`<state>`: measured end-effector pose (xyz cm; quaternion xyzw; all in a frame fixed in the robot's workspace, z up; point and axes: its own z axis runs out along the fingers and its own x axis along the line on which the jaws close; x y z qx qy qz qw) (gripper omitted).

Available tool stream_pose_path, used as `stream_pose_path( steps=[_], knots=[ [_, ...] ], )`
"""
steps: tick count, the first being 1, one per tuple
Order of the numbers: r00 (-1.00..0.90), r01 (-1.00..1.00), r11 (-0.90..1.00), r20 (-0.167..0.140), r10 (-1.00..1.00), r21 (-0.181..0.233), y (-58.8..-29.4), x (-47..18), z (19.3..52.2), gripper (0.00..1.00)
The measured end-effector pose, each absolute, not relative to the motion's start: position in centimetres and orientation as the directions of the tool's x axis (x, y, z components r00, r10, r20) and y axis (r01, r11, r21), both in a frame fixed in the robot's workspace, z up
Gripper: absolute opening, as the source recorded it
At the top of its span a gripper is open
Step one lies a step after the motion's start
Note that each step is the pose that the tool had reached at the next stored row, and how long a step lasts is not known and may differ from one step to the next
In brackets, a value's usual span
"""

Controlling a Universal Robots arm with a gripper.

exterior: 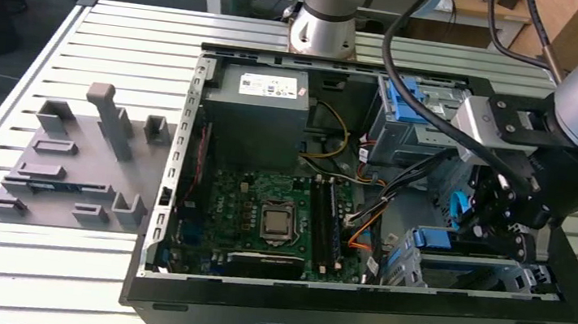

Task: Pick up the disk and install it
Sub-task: 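Insert the second disk wire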

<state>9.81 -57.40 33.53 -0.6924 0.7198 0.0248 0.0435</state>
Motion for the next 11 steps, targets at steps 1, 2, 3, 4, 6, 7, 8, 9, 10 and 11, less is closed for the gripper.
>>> stream_pose_path(
  steps=[1,2,3,4,6,7,8,9,10,11],
  knots=[
    [-0.037,-0.999,0.040,-0.097,-0.995,-0.025,-57.40,9.81,33.51,0.16],
    [-0.037,-0.999,0.040,-0.097,-0.995,-0.025,-57.40,9.81,33.50,0.16],
    [-0.037,-0.999,0.040,-0.097,-0.995,-0.025,-57.40,9.82,33.49,0.16],
    [-0.037,-0.999,0.040,-0.097,-0.995,-0.025,-57.40,9.83,33.49,0.16],
    [-0.037,-0.999,0.040,-0.097,-0.995,-0.025,-57.39,9.89,33.48,0.16],
    [-0.037,-0.999,0.040,-0.097,-0.995,-0.025,-57.40,9.92,33.48,0.16],
    [-0.037,-0.999,0.040,-0.097,-0.995,-0.025,-57.40,9.94,33.48,0.16],
    [-0.038,-0.999,0.040,-0.097,-0.995,-0.025,-57.40,9.95,33.48,0.16],
    [-0.038,-0.999,0.040,-0.097,-0.995,-0.025,-57.40,9.95,33.48,0.16],
    [-0.038,-0.999,0.040,-0.097,-0.995,-0.025,-57.40,9.95,33.47,0.16]
  ],
)
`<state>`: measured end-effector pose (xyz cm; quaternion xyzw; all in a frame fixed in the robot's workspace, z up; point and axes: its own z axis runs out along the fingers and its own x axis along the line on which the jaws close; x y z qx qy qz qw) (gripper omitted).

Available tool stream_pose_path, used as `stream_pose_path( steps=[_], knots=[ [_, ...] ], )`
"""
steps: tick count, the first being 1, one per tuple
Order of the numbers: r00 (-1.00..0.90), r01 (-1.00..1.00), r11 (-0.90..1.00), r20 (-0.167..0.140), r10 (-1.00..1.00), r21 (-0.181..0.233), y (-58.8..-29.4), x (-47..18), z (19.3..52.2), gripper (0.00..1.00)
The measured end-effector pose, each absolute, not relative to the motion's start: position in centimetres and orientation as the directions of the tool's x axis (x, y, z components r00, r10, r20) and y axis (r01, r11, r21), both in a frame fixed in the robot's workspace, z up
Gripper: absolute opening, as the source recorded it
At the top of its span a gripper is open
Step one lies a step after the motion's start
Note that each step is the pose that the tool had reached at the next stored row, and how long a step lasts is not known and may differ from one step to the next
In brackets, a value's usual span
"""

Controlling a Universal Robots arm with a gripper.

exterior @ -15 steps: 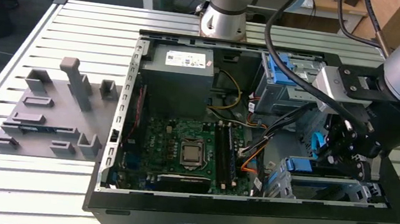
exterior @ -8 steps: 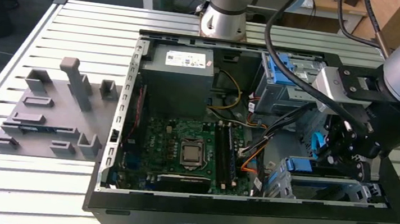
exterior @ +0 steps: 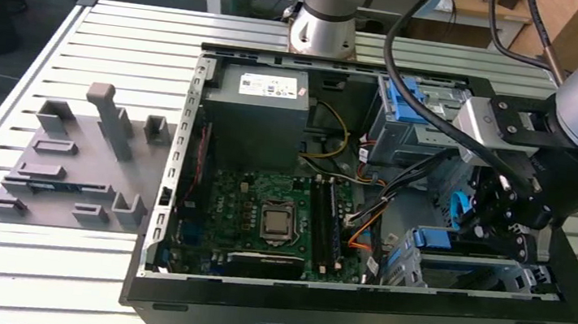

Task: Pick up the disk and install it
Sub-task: 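Insert the second disk wire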

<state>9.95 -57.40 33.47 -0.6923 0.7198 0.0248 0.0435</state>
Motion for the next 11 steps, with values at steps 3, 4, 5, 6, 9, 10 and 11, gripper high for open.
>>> stream_pose_path(
  steps=[3,4,5,6,9,10,11],
  knots=[
    [-0.037,-0.999,0.040,-0.097,-0.995,-0.025,-57.40,9.96,33.45,0.16],
    [-0.037,-0.999,0.040,-0.097,-0.995,-0.025,-57.40,9.97,33.44,0.16],
    [-0.038,-0.999,0.040,-0.097,-0.995,-0.025,-57.41,9.97,33.43,0.16],
    [-0.038,-0.999,0.040,-0.097,-0.995,-0.025,-57.42,9.97,33.41,0.16],
    [-0.038,-0.999,0.041,-0.097,-0.995,-0.025,-57.45,9.98,33.36,0.16],
    [-0.038,-0.999,0.041,-0.097,-0.995,-0.025,-57.46,9.98,33.34,0.16],
    [-0.038,-0.999,0.041,-0.097,-0.995,-0.025,-57.47,9.98,33.31,0.16]
  ],
)
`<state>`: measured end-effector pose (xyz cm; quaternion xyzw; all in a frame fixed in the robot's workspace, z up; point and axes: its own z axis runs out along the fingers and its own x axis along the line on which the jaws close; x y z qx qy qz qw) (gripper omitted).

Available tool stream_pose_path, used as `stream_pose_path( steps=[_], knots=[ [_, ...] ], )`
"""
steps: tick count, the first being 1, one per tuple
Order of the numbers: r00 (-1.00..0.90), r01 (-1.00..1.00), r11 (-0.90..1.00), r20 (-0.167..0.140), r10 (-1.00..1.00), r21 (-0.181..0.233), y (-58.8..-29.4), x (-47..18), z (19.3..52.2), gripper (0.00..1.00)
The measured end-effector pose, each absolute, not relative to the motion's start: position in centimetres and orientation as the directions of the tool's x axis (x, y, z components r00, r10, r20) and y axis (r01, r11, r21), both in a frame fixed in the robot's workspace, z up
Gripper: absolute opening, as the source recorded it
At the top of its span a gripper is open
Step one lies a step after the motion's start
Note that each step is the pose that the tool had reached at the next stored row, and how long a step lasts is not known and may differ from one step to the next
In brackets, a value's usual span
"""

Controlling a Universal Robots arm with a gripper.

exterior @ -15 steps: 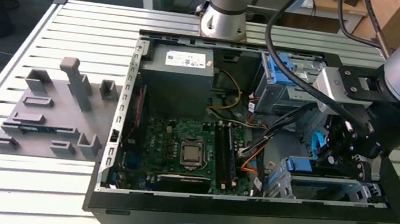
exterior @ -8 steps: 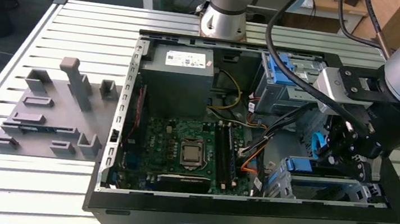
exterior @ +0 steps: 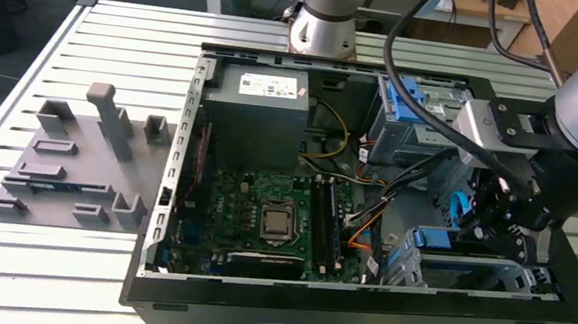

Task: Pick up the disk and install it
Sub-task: 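Insert the second disk wire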

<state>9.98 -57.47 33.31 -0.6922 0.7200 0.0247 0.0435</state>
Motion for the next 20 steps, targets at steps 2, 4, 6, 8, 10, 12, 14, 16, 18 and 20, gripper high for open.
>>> stream_pose_path(
  steps=[2,4,6,8,10,12,14,16,18,20],
  knots=[
    [-0.038,-0.999,0.041,-0.097,-0.995,-0.025,-57.48,9.97,33.24,0.16],
    [-0.038,-0.999,0.041,-0.097,-0.995,-0.025,-57.49,9.98,33.15,0.16],
    [-0.038,-0.999,0.041,-0.097,-0.995,-0.025,-57.50,9.97,33.05,0.16],
    [-0.038,-0.999,0.041,-0.097,-0.995,-0.025,-57.50,9.98,33.02,0.16],
    [-0.038,-0.999,0.041,-0.097,-0.995,-0.025,-57.51,9.98,33.01,0.16],
    [-0.038,-0.999,0.041,-0.097,-0.995,-0.025,-57.50,9.97,32.99,0.16],
    [-0.038,-0.999,0.041,-0.097,-0.995,-0.025,-57.51,9.98,32.99,0.16],
    [-0.038,-0.999,0.041,-0.097,-0.995,-0.025,-57.50,9.98,32.97,0.16],
    [-0.038,-0.999,0.041,-0.097,-0.995,-0.025,-57.50,9.98,32.97,0.17],
    [-0.038,-0.999,0.041,-0.097,-0.995,-0.025,-57.50,9.98,32.98,0.23]
  ],
)
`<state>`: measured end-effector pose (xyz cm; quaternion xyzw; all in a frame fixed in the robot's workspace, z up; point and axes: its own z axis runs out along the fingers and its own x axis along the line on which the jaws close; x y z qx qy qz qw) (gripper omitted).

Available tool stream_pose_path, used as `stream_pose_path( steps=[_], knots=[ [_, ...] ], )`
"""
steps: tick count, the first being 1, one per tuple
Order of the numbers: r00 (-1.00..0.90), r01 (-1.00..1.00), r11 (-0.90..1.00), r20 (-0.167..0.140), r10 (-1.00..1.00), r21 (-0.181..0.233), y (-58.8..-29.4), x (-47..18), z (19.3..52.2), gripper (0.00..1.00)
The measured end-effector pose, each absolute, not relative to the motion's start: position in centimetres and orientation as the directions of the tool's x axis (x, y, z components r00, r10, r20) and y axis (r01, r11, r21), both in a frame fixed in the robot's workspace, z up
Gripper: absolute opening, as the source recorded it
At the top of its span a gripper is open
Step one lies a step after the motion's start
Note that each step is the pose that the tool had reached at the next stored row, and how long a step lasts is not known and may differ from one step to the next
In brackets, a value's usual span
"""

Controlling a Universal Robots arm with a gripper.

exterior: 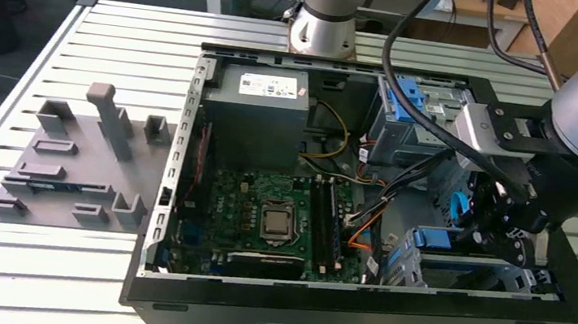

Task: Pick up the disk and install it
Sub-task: 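Insert the second disk wire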

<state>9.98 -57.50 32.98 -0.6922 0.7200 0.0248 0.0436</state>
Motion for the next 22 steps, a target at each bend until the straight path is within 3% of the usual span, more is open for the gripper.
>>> stream_pose_path(
  steps=[18,20,22],
  knots=[
    [-0.038,-0.999,0.041,-0.097,-0.995,-0.024,-57.5,10.0,34.7,0.23],
    [-0.038,-0.999,0.041,-0.097,-0.995,-0.024,-57.4,10.0,34.7,0.22],
    [-0.038,-0.999,0.041,-0.097,-0.995,-0.024,-57.4,10.0,34.7,0.11]
  ],
)
